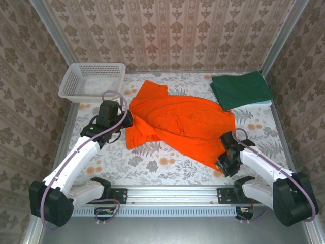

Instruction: Fold and stack the t-shirts

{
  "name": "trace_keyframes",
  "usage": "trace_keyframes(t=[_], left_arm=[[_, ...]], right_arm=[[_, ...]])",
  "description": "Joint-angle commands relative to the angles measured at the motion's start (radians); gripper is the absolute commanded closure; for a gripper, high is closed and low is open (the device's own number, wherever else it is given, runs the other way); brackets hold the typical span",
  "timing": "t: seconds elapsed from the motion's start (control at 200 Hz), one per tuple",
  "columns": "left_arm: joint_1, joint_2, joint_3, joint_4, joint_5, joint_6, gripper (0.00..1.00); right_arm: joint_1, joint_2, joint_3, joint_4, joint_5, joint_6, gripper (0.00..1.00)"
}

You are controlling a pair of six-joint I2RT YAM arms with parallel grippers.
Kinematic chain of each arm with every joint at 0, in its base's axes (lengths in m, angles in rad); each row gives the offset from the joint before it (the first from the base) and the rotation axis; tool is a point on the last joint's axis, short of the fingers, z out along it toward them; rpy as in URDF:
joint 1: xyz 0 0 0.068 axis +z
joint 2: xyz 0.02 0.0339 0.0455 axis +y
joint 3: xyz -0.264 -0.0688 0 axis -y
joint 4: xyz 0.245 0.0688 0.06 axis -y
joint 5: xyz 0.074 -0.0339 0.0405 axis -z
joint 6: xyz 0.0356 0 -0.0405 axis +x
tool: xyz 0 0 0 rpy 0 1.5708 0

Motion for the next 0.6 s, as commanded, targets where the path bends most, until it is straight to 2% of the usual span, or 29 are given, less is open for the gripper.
trace_keyframes(t=[0.0,0.095,0.17,0.205,0.225,0.42,0.595], left_arm=[[-0.004,0.002,0.002,0.023,0.017,0.002,1.0],[-0.009,0.0,0.003,0.01,0.024,0.006,1.0],[-0.024,-0.011,0.002,-0.012,0.025,0.012,1.0],[-0.026,-0.023,0.0,-0.027,0.021,0.015,1.0],[-0.058,-0.032,-0.001,-0.036,0.016,0.016,1.0],[-0.175,-0.124,-0.051,-0.124,0.036,0.046,1.0],[-0.273,-0.175,-0.142,-0.189,0.204,0.03,1.0]], right_arm=[[0.009,0.031,-0.038,0.12,0.033,0.028,0.78],[0.01,0.016,-0.02,0.101,0.05,0.018,0.93],[0.01,-0.014,0.016,0.065,0.074,0.001,1.0],[0.009,-0.027,0.039,0.041,0.086,-0.008,1.0],[0.009,-0.038,0.052,0.027,0.093,-0.014,1.0],[-0.038,-0.115,0.158,-0.069,0.124,-0.105,1.0],[-0.149,-0.116,0.297,-0.192,0.13,-0.307,1.0]])
